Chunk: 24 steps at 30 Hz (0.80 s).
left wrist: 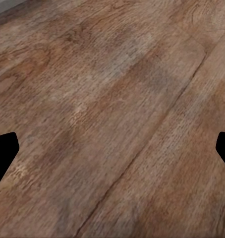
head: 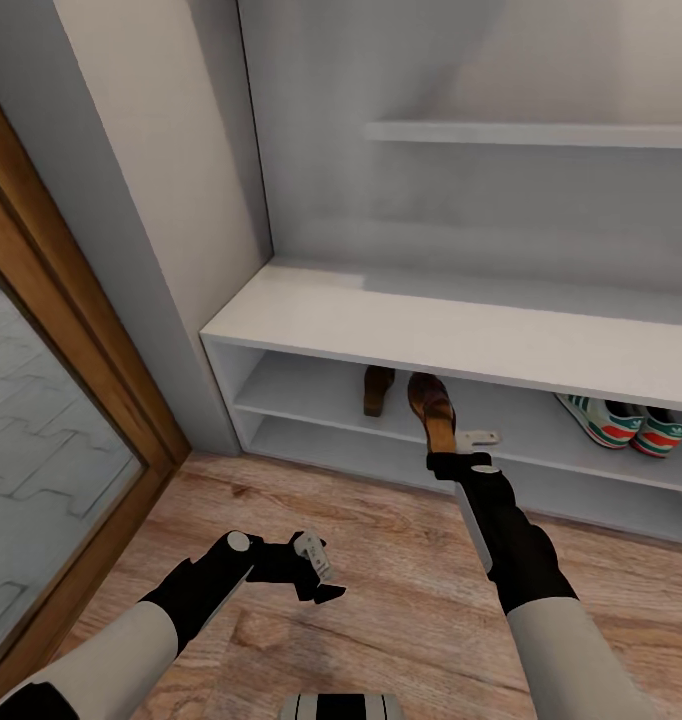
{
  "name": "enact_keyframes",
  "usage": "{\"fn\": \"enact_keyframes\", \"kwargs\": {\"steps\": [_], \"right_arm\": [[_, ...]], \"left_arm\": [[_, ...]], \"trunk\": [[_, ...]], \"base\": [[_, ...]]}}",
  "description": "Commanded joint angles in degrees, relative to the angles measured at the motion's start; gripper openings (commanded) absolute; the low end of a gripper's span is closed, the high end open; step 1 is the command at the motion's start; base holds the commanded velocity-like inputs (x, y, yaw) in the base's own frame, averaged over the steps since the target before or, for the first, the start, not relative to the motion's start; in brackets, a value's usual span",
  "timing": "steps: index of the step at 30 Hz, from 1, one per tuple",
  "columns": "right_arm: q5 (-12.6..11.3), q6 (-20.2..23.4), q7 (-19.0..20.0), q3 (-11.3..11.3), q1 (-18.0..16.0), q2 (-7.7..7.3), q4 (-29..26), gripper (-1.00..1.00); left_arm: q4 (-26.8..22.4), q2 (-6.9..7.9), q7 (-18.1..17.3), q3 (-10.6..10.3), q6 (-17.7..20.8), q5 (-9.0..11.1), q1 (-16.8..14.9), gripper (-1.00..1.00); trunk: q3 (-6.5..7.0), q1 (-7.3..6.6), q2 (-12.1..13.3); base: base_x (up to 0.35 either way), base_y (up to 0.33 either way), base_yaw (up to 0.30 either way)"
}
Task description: Pick up the two gym shoes and the two sandals from the corridor floor and place them onto the hallstand (shoe rack) in the corridor, making sure they are on the rack and not on the floor. Arrange them so the two gym shoes are next to each other and the two sandals are next to each other.
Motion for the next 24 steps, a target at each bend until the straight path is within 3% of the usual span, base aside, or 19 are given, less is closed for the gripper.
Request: {"fn": "enact_keyframes", "kwargs": {"steps": [1,10,24], "right_arm": [[0.11,0.32,-0.19,0.08,-0.03,0.0,1.57,-1.0],[0.21,0.27,-0.19,0.08,-0.03,0.0,5.02,-1.0],[0.2,0.27,-0.19,0.08,-0.03,0.0,5.08,-1.0]], "left_arm": [[-0.15,0.05,-0.1,-0.11,0.38,-0.05,-0.02,1.0],[-0.15,0.05,-0.09,-0.11,0.39,-0.05,-0.02,1.0],[-0.15,-0.04,-0.09,-0.2,0.37,-0.05,-0.02,1.0]], "trunk": [[-0.05,-0.01,-0.02],[-0.05,-0.01,-0.02],[-0.05,-0.01,-0.02]], "base": [[0.0,0.0,0.0],[0.031,0.001,0.0],[0.245,0.047,0.0]]}}
